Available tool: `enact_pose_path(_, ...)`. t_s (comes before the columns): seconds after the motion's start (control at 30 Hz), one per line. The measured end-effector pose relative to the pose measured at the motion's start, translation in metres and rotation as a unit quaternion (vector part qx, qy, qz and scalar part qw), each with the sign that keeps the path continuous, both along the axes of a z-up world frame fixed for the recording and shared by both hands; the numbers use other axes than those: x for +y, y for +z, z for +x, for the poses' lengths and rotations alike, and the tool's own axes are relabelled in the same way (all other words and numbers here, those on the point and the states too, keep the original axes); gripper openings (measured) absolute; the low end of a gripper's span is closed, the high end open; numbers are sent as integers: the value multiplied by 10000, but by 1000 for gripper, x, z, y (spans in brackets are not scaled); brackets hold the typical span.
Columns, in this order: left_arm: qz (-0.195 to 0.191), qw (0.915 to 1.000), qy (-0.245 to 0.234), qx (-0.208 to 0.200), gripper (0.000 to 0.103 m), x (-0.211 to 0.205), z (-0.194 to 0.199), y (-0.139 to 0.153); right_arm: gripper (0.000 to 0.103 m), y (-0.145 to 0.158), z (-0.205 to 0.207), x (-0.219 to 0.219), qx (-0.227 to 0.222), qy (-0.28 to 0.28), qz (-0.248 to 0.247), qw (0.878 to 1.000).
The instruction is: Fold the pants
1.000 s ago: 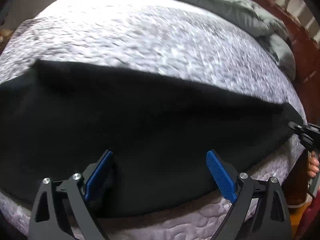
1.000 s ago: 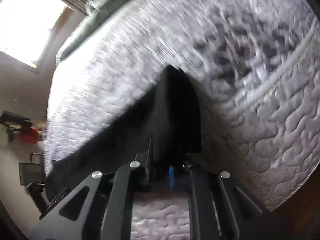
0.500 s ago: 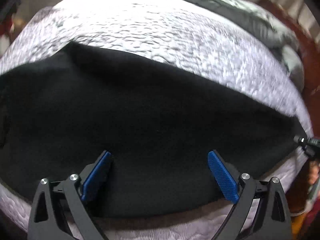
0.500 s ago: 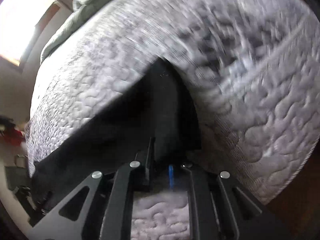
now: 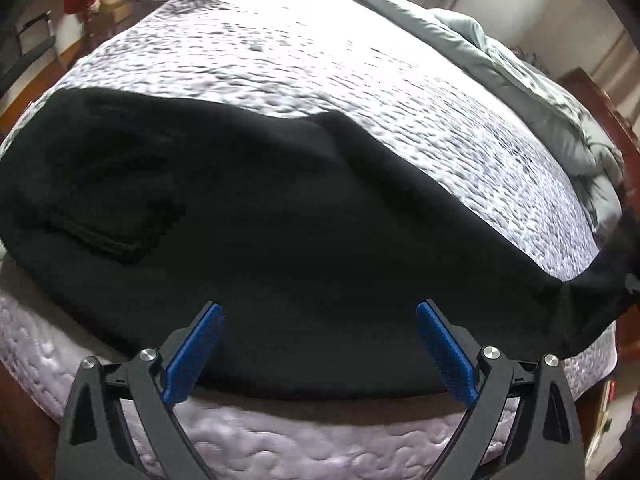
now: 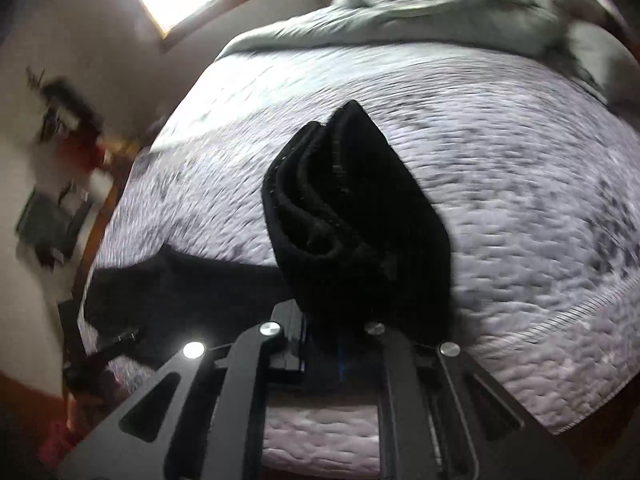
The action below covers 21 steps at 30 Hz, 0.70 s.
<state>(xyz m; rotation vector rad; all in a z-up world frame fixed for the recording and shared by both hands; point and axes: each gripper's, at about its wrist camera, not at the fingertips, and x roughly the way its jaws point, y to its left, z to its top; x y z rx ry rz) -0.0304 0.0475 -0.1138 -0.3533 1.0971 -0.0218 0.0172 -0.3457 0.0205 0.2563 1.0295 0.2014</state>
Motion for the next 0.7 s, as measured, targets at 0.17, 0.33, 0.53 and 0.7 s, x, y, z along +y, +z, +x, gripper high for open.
enact_pose_path(0.17,-74,9998,163,-33,97,21,-4,0,9,-20,14,70,236,486,-163,9984)
enact_pose_path(0.33,-176,9995,258,-36,98,36,-5,-1,9,-35,21,136,440,1039,-257,9933)
enact_pose_path(0.53,-307,9987,397,24,98,50,-7,-7,9,-65,22,198,717,1496,-589,9844)
enact_pose_path(0.7,-274,9989,386,40,98,55,-7,-9,9,-86,20,224,869,1676,-792,9788)
